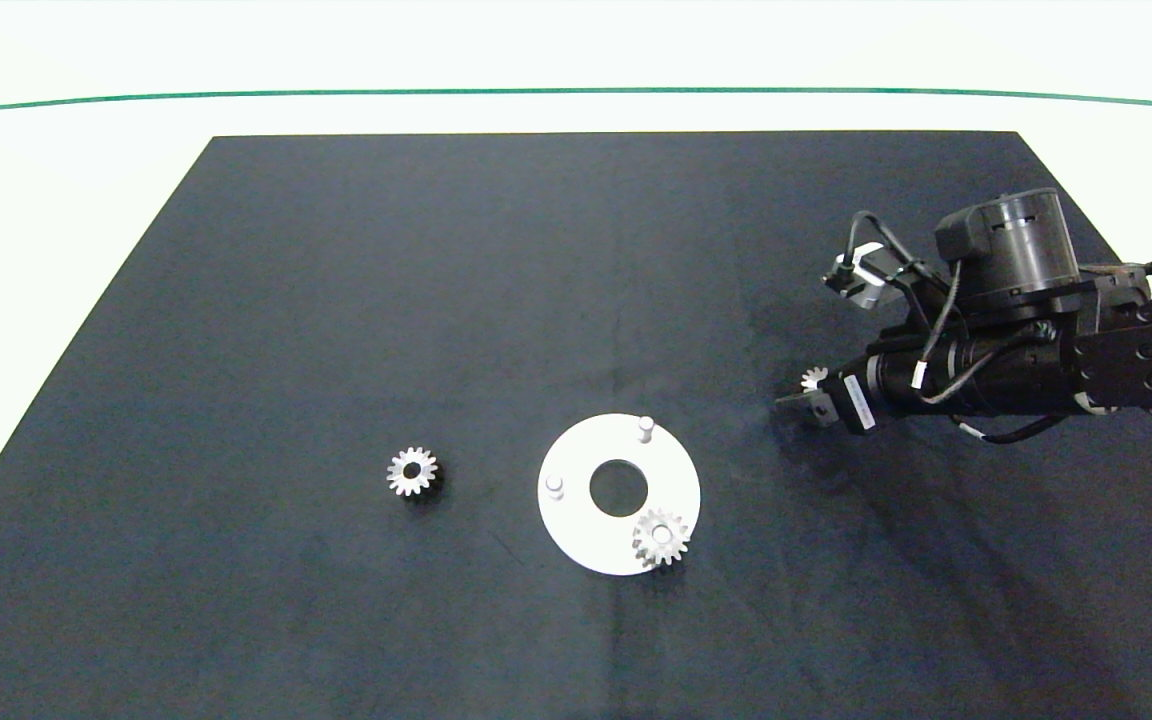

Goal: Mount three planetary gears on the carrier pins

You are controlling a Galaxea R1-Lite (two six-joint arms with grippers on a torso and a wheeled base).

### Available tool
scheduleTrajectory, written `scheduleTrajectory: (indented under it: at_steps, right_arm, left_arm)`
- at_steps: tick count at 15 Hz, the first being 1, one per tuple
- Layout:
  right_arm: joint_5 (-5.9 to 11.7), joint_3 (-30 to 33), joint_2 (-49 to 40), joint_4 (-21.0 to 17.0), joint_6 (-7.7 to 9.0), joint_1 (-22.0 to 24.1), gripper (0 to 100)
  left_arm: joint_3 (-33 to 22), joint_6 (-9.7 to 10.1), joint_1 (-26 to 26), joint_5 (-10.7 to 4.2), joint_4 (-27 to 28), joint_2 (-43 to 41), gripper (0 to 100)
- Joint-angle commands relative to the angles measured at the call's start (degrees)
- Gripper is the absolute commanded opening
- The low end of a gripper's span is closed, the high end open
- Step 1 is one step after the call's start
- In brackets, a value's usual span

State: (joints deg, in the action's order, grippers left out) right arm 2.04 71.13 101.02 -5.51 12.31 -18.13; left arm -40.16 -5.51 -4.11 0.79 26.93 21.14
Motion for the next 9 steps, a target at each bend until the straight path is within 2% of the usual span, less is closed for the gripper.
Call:
scheduleTrajectory:
  at_steps: [1, 9]
  right_arm:
    - [-0.01, 0.24, 0.58, -0.11, 0.08, -0.07, 96]
    - [-0.45, 0.24, 1.11, -0.11, -0.10, 0.02, 79]
  left_arm:
    - [-0.01, -0.03, -0.02, 0.00, 0.14, -0.04, 100]
    - [-0.10, -0.03, -0.11, 0.00, 0.14, 0.22, 100]
